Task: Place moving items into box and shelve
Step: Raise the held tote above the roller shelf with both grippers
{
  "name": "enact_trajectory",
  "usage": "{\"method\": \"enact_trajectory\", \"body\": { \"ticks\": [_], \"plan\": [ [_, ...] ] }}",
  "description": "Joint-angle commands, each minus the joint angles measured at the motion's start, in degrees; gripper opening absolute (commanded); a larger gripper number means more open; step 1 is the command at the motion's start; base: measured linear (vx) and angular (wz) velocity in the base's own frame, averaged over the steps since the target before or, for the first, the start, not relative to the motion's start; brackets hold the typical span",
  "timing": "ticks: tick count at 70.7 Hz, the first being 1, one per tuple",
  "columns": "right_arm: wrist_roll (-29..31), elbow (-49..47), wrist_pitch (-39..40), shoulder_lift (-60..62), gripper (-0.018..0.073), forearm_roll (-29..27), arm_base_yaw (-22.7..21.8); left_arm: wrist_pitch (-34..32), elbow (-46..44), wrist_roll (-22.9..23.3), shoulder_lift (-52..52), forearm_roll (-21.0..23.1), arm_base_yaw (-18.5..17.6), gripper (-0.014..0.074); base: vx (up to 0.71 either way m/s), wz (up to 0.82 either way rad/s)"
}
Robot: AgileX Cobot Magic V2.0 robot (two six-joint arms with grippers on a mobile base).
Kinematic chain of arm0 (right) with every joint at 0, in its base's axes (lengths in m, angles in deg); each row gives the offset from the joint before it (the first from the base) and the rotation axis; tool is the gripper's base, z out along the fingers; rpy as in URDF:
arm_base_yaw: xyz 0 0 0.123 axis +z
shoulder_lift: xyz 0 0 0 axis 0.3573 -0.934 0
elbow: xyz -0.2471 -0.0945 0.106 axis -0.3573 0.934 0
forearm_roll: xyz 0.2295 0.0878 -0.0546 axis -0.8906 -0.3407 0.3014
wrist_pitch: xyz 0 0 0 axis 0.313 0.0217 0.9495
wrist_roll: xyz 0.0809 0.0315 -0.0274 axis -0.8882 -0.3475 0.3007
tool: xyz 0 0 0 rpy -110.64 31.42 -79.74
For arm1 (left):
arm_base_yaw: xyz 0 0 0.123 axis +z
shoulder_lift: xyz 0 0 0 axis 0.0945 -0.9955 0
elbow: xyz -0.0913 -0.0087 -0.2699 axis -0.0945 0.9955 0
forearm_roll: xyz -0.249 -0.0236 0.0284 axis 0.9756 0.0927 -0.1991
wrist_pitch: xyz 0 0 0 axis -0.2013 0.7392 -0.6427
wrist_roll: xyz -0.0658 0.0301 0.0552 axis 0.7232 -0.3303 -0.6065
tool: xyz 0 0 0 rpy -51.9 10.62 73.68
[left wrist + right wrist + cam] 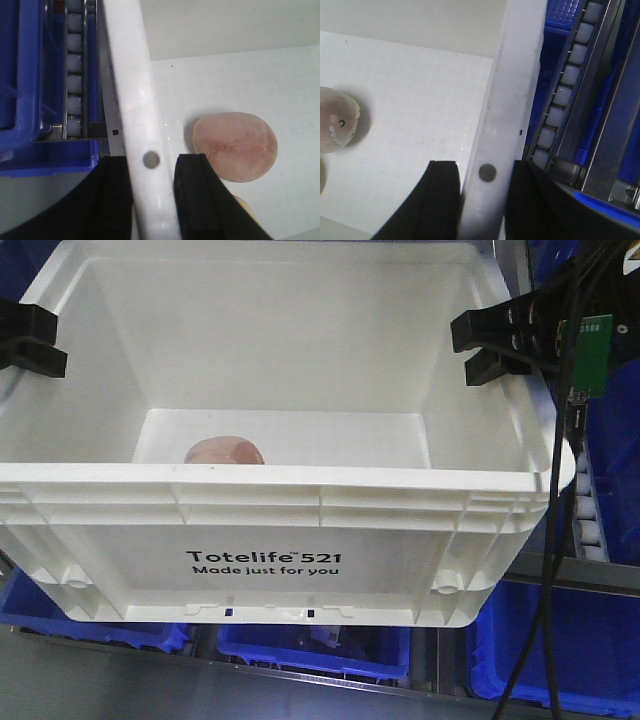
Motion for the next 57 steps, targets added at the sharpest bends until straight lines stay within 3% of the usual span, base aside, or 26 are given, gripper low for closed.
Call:
{"method": "enact_trajectory", "body": {
  "ticks": [1, 57],
  "plan": [
    [1.74, -2.47, 6.14, 2.45, -0.0012, -1.03, -0.11, -6.20, -2.73, -1.19, 2.35, 2.27, -0.27, -0.0017, 0.14, -0.06],
    [1.74, -2.47, 6.14, 2.45, -0.0012, -1.04, -0.11, -6.20, -2.73, -1.19, 2.35, 2.27, -0.27, -0.0017, 0.09, -0.14]
  ]
}}
